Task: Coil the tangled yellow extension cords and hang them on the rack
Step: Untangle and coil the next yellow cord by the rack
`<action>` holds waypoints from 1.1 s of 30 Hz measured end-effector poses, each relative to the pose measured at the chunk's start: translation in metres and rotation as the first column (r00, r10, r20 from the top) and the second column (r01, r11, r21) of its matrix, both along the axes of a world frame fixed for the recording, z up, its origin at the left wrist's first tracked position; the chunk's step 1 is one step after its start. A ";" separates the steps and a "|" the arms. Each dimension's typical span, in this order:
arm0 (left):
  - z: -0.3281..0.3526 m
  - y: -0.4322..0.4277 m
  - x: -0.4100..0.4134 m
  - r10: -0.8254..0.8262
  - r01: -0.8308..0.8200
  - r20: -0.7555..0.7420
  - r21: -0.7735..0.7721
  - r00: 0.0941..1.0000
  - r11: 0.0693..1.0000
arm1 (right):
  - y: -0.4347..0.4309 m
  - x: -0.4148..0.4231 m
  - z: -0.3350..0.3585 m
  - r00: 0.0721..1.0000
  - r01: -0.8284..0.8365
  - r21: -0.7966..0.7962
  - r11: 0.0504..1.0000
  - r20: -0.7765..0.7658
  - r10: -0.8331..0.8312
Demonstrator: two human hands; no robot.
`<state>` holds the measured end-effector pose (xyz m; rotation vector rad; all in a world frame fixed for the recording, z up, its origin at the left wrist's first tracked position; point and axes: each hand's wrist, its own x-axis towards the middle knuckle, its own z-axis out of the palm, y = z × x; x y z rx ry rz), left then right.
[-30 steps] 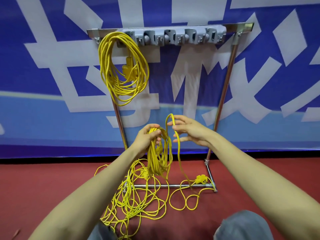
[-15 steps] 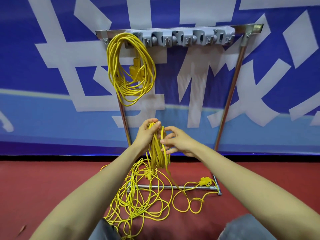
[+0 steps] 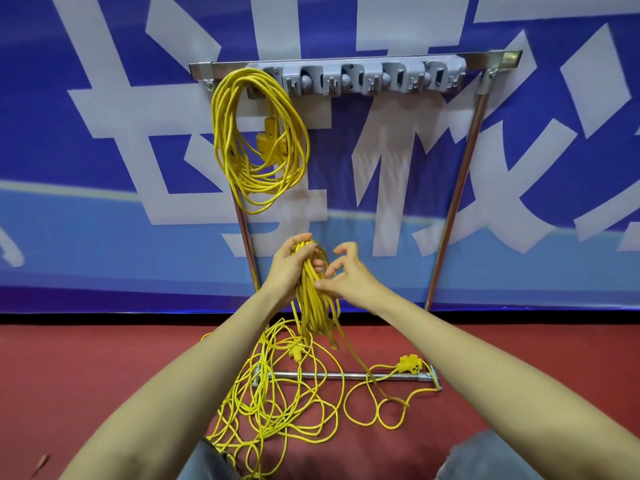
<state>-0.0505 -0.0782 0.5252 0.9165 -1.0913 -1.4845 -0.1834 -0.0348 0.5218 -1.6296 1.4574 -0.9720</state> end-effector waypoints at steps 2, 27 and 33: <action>0.008 -0.003 0.002 0.027 -0.027 -0.061 0.002 0.998 1.000 | 0.001 -0.003 -0.012 0.999 -0.037 0.019 0.999 -0.037 0.038; 0.113 -0.042 0.049 -0.434 0.433 -0.235 -0.062 0.869 0.899 | -0.027 -0.060 -0.125 0.815 0.024 0.237 0.971 -0.568 0.119; 0.095 -0.043 0.061 -0.525 0.527 -0.120 -0.019 0.842 0.850 | -0.036 -0.080 -0.130 0.860 0.226 0.263 0.938 -0.507 -0.065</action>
